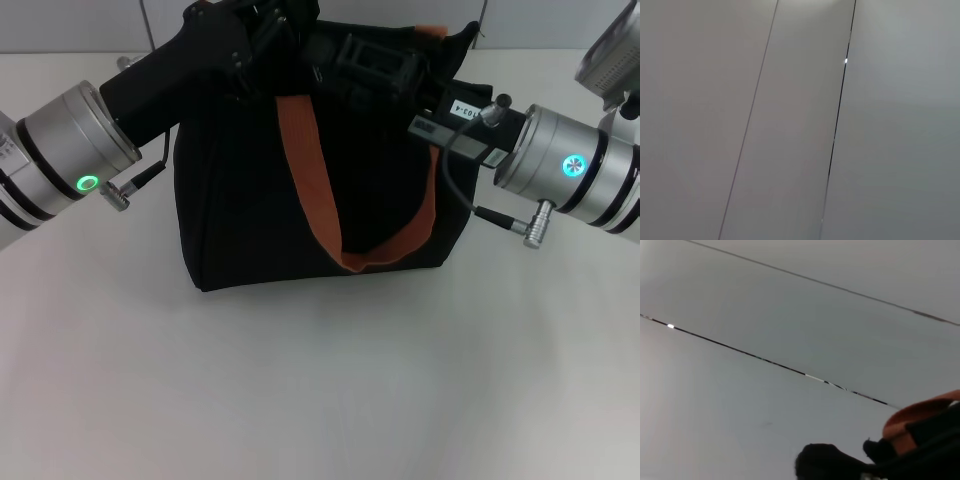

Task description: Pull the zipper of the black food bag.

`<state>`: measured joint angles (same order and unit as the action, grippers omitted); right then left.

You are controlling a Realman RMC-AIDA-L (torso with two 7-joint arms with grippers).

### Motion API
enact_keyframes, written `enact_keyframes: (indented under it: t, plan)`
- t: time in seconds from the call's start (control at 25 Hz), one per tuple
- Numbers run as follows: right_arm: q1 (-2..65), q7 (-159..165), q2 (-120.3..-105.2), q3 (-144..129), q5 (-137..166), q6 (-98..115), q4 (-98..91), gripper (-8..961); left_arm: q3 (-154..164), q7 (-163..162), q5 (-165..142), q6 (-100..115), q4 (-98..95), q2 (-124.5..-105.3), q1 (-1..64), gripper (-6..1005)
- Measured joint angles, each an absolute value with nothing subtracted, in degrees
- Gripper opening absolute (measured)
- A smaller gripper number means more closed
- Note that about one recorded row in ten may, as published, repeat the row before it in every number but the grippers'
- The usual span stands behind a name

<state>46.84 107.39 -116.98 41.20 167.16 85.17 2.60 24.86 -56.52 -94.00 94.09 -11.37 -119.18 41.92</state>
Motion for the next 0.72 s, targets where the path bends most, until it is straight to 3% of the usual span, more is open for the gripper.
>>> enact_keyframes:
  t: [0.72]
  plan:
    - [46.97, 105.99, -117.05, 41.15, 166.76, 83.34, 3.16, 492, 24.6, -56.42, -93.85, 93.96, -11.34, -119.18, 41.93, 93]
